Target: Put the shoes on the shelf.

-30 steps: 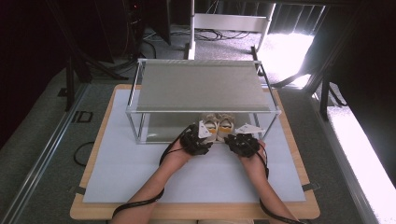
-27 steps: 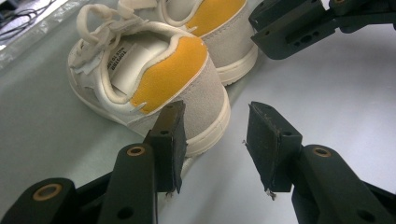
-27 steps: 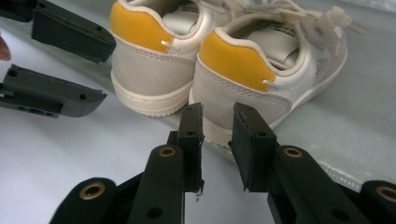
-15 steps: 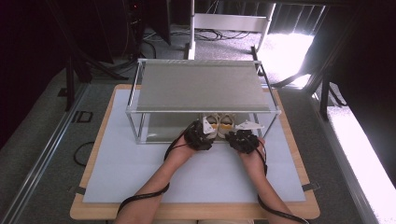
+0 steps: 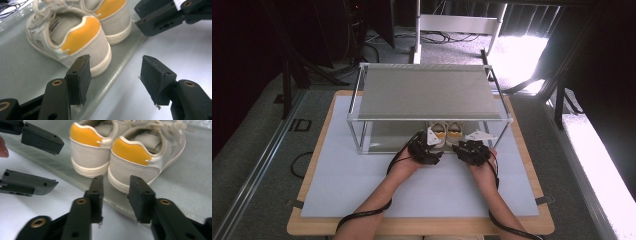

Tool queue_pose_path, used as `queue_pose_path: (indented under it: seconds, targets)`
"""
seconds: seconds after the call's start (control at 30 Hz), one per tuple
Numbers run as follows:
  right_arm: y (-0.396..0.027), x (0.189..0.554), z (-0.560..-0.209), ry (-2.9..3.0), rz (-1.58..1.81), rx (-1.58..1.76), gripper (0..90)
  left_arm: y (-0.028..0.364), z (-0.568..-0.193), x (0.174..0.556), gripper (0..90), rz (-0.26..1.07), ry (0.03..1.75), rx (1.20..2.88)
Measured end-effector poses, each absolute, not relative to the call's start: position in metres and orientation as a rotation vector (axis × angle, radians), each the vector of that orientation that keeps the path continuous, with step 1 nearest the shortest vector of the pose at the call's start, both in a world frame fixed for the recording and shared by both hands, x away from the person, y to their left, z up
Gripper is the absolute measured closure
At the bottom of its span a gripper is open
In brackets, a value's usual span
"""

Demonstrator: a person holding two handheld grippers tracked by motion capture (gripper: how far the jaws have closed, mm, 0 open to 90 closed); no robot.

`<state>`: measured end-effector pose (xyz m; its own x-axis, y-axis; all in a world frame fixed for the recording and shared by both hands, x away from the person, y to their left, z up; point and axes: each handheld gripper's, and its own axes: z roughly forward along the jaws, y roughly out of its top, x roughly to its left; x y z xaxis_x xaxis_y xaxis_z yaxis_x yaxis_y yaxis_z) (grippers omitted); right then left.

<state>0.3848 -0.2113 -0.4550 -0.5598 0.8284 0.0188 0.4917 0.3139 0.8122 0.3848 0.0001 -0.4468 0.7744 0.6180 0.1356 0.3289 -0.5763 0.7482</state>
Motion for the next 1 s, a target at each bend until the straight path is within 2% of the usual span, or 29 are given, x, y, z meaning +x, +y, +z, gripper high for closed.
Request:
queue_pose_path:
  seconds: [0.07, 0.13, 0.2, 0.27, 0.33, 0.43, 1.0]
  targets:
    - [-0.212, 0.38, -0.451, 2.183, 1.143, 1.156, 49.3, 0.004, -0.444, 0.38, 33.0, 0.488, 0.715, 2.195]
    - [-0.212, 0.375, -0.449, 2.174, 1.156, 1.143, 47.0, 0.007, -0.442, 0.376, 24.0, 0.48, 0.732, 2.174]
    - [-0.211, 0.37, -0.446, 2.155, 1.177, 1.127, 42.1, 0.009, -0.44, 0.372, 21.3, 0.473, 0.726, 2.161]
    - [-0.211, 0.364, -0.444, 2.139, 1.202, 1.103, 36.9, 0.01, -0.441, 0.367, 7.4, 0.478, 0.737, 2.17]
    - [-0.21, 0.361, -0.444, 2.153, 1.198, 1.109, 25.2, 0.012, -0.441, 0.363, 7.2, 0.482, 0.739, 2.147]
    - [-0.208, 0.358, -0.448, 2.162, 1.182, 1.087, 13.7, 0.017, -0.441, 0.356, 7.1, 0.504, 0.746, 2.123]
    - [-0.244, 0.339, -0.468, 2.111, 1.104, 1.021, 11.8, 0.057, -0.458, 0.335, 7.2, 0.525, 0.739, 2.117]
